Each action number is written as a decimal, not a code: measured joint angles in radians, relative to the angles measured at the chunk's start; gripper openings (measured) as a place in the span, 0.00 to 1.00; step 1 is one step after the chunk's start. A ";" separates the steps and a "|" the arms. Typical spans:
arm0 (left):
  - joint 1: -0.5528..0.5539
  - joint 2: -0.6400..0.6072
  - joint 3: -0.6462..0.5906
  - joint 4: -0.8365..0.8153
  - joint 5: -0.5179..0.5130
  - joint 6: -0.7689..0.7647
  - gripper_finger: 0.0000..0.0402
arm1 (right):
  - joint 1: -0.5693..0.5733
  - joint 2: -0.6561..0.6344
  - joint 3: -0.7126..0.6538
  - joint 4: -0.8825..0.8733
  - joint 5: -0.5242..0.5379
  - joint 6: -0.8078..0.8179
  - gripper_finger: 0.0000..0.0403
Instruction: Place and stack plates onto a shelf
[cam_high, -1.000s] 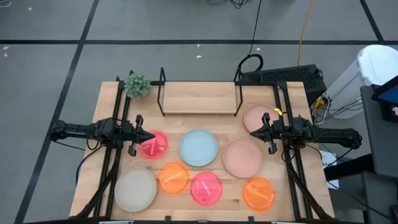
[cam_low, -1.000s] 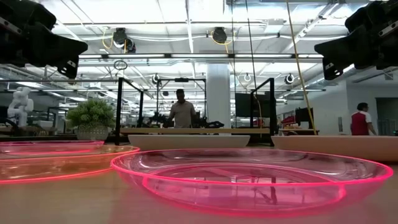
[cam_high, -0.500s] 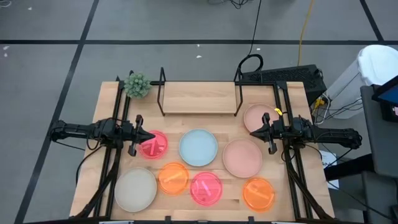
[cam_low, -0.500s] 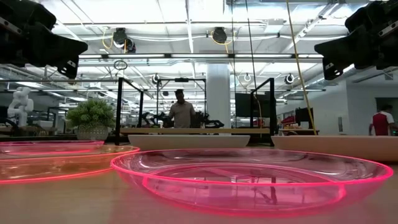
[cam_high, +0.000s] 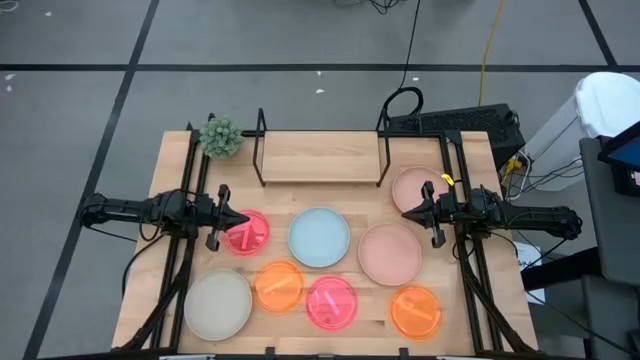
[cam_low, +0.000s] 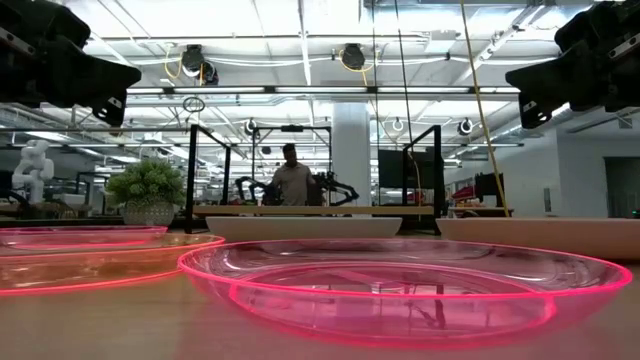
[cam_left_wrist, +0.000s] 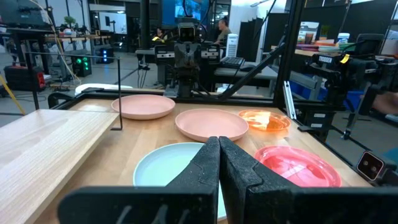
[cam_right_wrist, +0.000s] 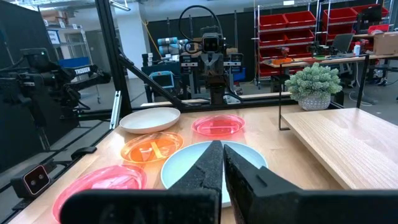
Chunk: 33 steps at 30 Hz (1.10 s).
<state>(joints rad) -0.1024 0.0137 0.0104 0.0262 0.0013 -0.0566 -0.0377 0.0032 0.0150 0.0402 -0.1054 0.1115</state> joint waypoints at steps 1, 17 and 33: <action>0.000 0.000 0.000 0.000 0.000 0.000 0.01 | 0.000 0.000 0.000 0.000 0.000 0.000 0.00; 0.000 0.000 0.000 0.000 0.000 0.000 0.01 | 0.000 0.000 0.000 0.009 -0.002 0.000 0.00; 0.000 0.000 0.000 0.000 0.000 0.000 0.01 | 0.000 0.000 0.001 0.048 -0.033 -0.078 0.00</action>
<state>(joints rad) -0.1020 0.0138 0.0105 0.0263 0.0012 -0.0566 -0.0372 0.0032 0.0156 0.0886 -0.1388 0.0340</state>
